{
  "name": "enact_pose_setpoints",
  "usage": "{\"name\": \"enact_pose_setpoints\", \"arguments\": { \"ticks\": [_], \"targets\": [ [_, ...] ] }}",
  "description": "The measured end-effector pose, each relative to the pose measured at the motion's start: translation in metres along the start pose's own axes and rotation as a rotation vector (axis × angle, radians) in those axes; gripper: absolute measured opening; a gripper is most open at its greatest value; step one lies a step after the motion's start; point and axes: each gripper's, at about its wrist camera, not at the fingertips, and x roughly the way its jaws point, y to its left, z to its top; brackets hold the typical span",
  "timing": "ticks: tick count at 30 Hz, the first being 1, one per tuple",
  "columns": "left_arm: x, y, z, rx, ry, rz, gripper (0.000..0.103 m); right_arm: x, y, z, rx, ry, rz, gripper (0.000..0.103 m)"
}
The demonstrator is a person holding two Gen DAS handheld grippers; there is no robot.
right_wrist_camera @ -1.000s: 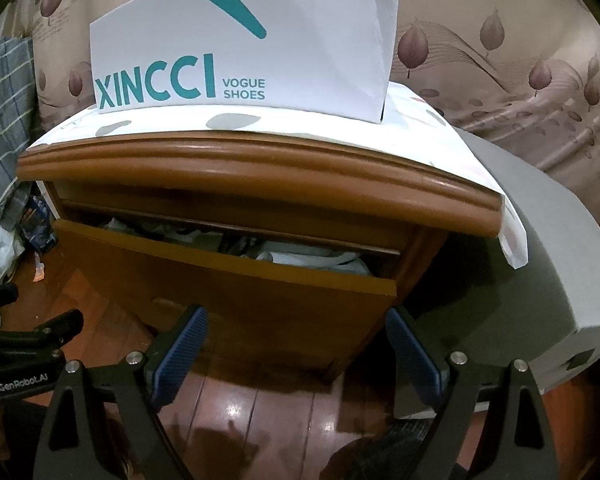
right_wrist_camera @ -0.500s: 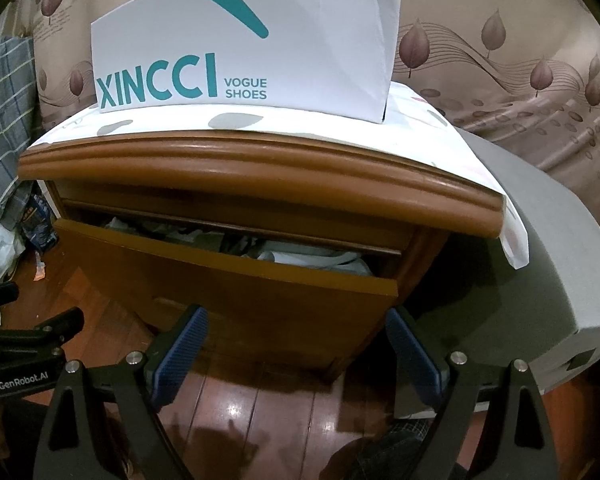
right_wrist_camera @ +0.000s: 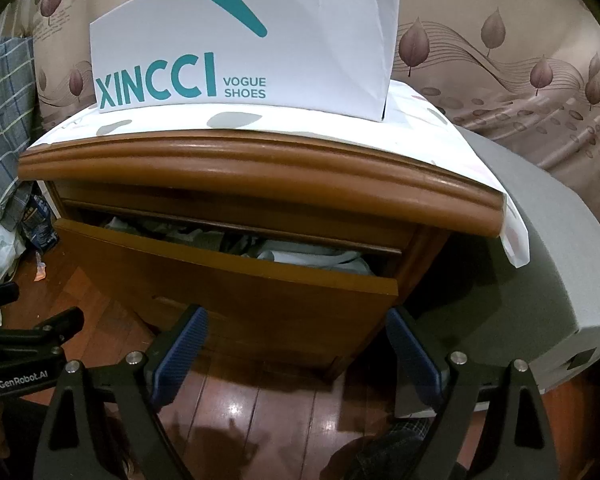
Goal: Take underwear out of drawer
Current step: 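Hook the left gripper on the drawer front and pull it open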
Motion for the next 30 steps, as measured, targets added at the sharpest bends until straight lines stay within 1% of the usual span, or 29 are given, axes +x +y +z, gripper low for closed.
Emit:
{"name": "enact_pose_setpoints", "arguments": {
  "ticks": [5, 7, 9, 11, 12, 13, 15, 17, 19, 21, 24, 28, 30],
  "targets": [
    [0.0, 0.001, 0.0, -0.005, -0.003, -0.001, 0.097, 0.0, -0.001, 0.002, 0.006, 0.003, 0.003, 0.093],
    [0.001, 0.005, 0.001, -0.029, 0.007, -0.024, 0.097, -0.001, -0.002, 0.002, 0.014, 0.001, -0.002, 0.093],
    [0.001, 0.01, 0.002, -0.071, 0.014, -0.063, 0.097, -0.001, -0.004, 0.003, 0.02, 0.0, -0.003, 0.093],
    [0.003, 0.016, 0.003, -0.126, 0.037, -0.123, 0.097, -0.001, -0.007, 0.004, 0.032, 0.002, 0.002, 0.093],
    [0.004, 0.02, 0.004, -0.167, 0.05, -0.174, 0.097, -0.001, -0.008, 0.004, 0.036, 0.004, 0.001, 0.093],
    [0.005, 0.025, 0.005, -0.214, 0.065, -0.224, 0.097, -0.001, -0.01, 0.004, 0.044, 0.006, 0.003, 0.093],
    [0.005, 0.035, 0.007, -0.321, 0.065, -0.29, 0.097, -0.002, -0.013, 0.006, 0.062, 0.005, 0.015, 0.093],
    [0.006, 0.04, 0.01, -0.384, 0.055, -0.32, 0.097, -0.004, -0.017, 0.007, 0.072, 0.001, 0.01, 0.093],
    [0.011, 0.045, 0.013, -0.468, 0.056, -0.35, 0.097, -0.005, -0.02, 0.008, 0.085, 0.001, 0.013, 0.093],
    [0.017, 0.049, 0.016, -0.568, 0.06, -0.408, 0.097, -0.006, -0.024, 0.008, 0.101, 0.004, 0.015, 0.093],
    [0.026, 0.05, 0.021, -0.643, 0.055, -0.466, 0.098, -0.006, -0.027, 0.009, 0.116, 0.008, 0.016, 0.093],
    [0.039, 0.045, 0.027, -0.692, 0.046, -0.481, 0.099, -0.006, -0.03, 0.009, 0.129, 0.013, 0.022, 0.093],
    [0.049, 0.046, 0.029, -0.737, 0.051, -0.501, 0.1, -0.006, -0.032, 0.009, 0.135, 0.016, 0.025, 0.093]
  ]
}}
